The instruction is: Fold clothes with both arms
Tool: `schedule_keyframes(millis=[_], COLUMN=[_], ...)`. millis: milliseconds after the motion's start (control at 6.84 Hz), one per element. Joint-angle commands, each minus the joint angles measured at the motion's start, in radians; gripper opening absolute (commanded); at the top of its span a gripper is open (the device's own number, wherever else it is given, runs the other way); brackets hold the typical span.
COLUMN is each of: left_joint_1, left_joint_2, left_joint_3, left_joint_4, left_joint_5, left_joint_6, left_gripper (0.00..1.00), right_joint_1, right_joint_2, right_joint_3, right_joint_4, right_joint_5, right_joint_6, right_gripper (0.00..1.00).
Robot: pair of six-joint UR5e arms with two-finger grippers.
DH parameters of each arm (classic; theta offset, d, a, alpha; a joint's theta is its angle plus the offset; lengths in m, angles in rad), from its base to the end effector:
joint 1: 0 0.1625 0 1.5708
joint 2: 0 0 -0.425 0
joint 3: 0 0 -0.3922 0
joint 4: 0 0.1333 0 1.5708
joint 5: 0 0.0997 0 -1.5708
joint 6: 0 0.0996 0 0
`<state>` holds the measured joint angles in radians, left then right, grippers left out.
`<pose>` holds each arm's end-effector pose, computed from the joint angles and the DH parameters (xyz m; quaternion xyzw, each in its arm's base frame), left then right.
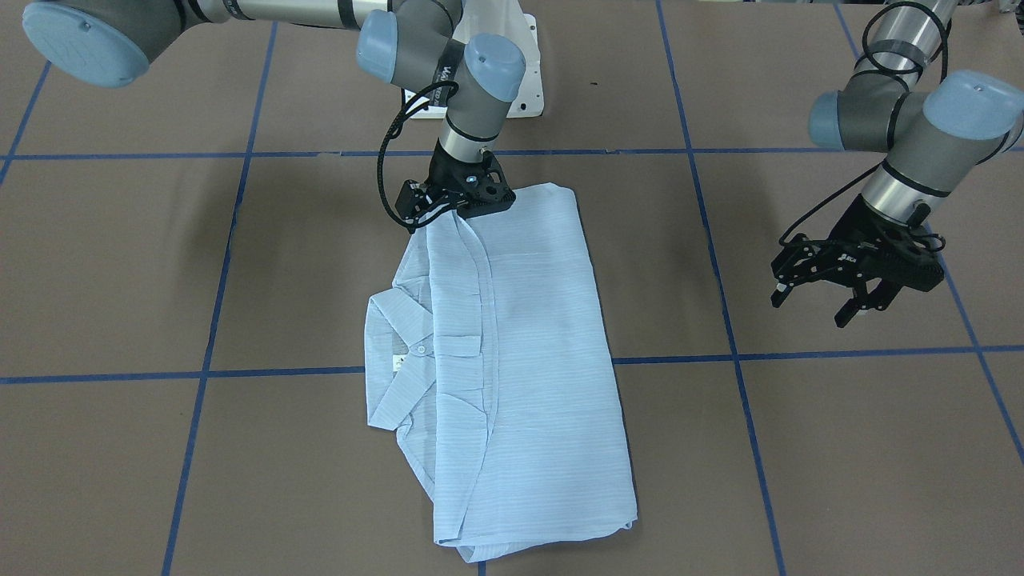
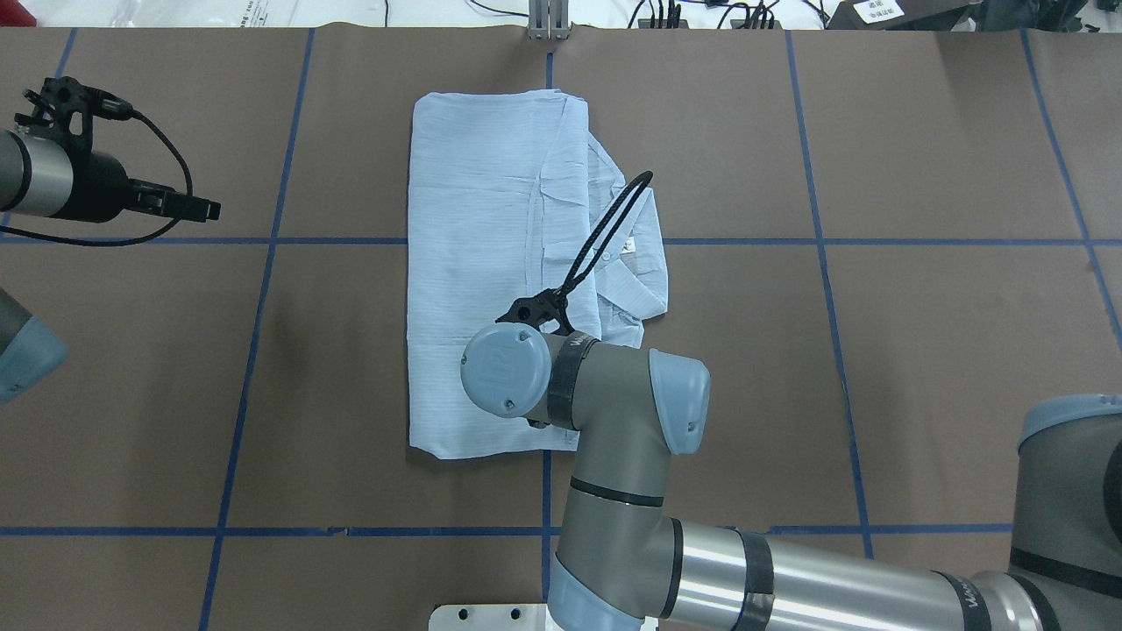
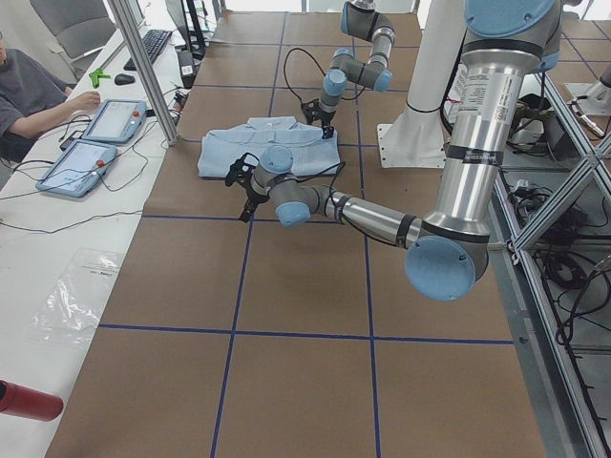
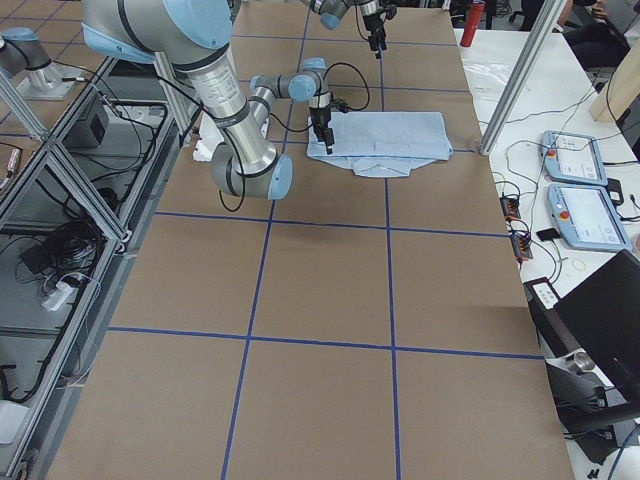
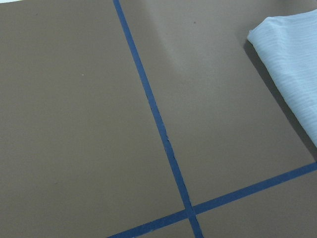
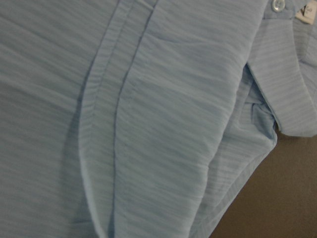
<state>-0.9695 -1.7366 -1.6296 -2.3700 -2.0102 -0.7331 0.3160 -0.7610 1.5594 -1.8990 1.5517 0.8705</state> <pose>0.2539 -0.5308 0.4560 0.2580 0.4451 0.0505 0.8560 -0.6380 -0.3508 0.2183 0.1214 -0.1990 -0.1835 0.9550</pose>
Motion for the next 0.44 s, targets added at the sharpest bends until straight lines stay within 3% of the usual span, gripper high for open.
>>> schedule_keyframes(millis=[0,146,292], left_joint_1=[0.0,0.0,0.0], left_joint_2=[-0.003,-0.003,-0.003], left_joint_3=[0.001,0.001,0.001], left_joint_4=[0.0,0.0,0.0], left_joint_5=[-0.001,-0.001,-0.001], left_joint_6=[0.0,0.0,0.0], left_gripper=[1.0,1.0,1.0], right_joint_1=[-0.002,-0.002,-0.002], right_joint_2=[-0.008,-0.003,-0.001], right_joint_3=[0.019,0.022,0.022], right_joint_4=[0.009,0.047,0.066], right_joint_5=[-0.005,-0.007,-0.005], right_joint_6=[0.014,0.018,0.018], right_gripper=[1.0,0.79,0.2])
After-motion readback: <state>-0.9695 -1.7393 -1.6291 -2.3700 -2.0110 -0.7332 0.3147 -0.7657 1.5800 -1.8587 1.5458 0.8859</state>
